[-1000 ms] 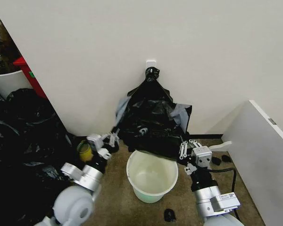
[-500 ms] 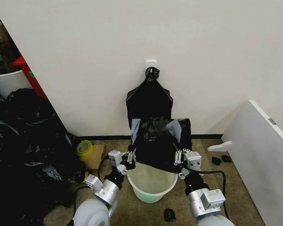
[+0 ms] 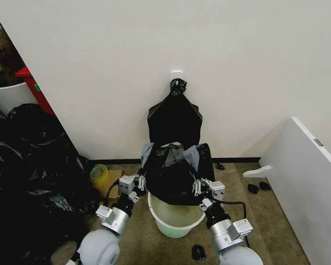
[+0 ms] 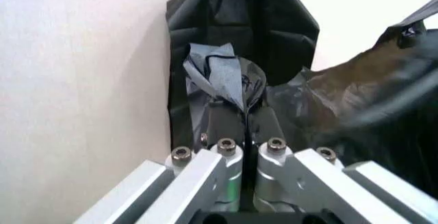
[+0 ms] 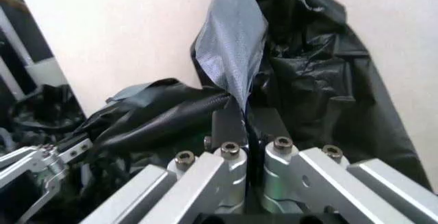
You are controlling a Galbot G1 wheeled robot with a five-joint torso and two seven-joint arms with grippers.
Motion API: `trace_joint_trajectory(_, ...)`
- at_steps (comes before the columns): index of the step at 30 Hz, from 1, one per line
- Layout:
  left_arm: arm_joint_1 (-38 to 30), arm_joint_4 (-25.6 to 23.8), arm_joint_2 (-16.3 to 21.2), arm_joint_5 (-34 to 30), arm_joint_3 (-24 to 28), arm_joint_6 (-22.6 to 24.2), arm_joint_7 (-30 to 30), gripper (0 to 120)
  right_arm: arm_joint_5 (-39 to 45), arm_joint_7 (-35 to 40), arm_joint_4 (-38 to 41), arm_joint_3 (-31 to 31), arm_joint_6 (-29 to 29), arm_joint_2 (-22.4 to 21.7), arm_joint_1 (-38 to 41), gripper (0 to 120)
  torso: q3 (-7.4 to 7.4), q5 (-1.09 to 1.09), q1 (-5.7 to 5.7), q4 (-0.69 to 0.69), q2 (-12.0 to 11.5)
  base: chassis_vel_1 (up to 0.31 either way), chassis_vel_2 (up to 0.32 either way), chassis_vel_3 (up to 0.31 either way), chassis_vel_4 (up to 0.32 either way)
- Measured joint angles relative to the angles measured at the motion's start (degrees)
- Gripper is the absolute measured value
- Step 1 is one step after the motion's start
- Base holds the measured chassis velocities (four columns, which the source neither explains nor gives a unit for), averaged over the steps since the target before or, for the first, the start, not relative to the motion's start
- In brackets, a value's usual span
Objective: Place the garbage bag over the trash bin.
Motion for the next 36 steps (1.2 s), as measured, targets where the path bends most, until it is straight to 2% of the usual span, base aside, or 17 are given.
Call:
trace_joint_trajectory(4,0.1,0.6,0.1,0.6,0.7,-0.2,0.6,0,0.2,0.1,-1.6,-0.6,0.1,0.2,0.2,0,0.0,0.0,0.0,0.0,0.0,0.0,0.0,0.0,0.0)
trace_joint_trajectory(9,0.4,1.7,-0.2,2.9,2.9,-1.7,2.4,0,0.1,5.4,-1.8,-0.8,-3.1,-1.3,-0.5,0,0.0,0.0,0.0,0.0,0.0,0.0,0.0,0.0,0.0)
trace_joint_trajectory(19,3.1,3.0,1.8,10.7,4.8,-4.0,3.6,0,2.6,13.5,4.5,-0.1,-7.8,-8.8,-6.0,0,0.0,0.01,0.0,0.0,0.0,0.0,0.0,0.0,0.0)
trace_joint_trajectory(26,6.2,1.1,3.4,15.1,2.3,-5.0,3.4,0,1.2,16.1,14.0,-2.3,-11.8,-13.2,-13.5,0,-0.01,-0.01,0.0,-0.01,0.0,0.0,0.0,0.0,0.0)
trace_joint_trajectory(31,7.6,1.3,4.2,19.7,-1.0,-7.5,4.9,0,-0.3,15.8,14.7,-2.7,-12.0,-14.2,-14.6,0,-0.01,0.0,0.0,-0.01,0.0,0.0,0.0,0.0,0.0)
trace_joint_trajectory(36,9.2,1.8,4.3,21.3,-1.8,-8.3,5.6,0,0.4,16.4,14.3,-3.7,-13.4,-14.2,-14.3,0,0.0,0.0,0.0,0.0,0.0,0.0,0.0,0.0,0.0)
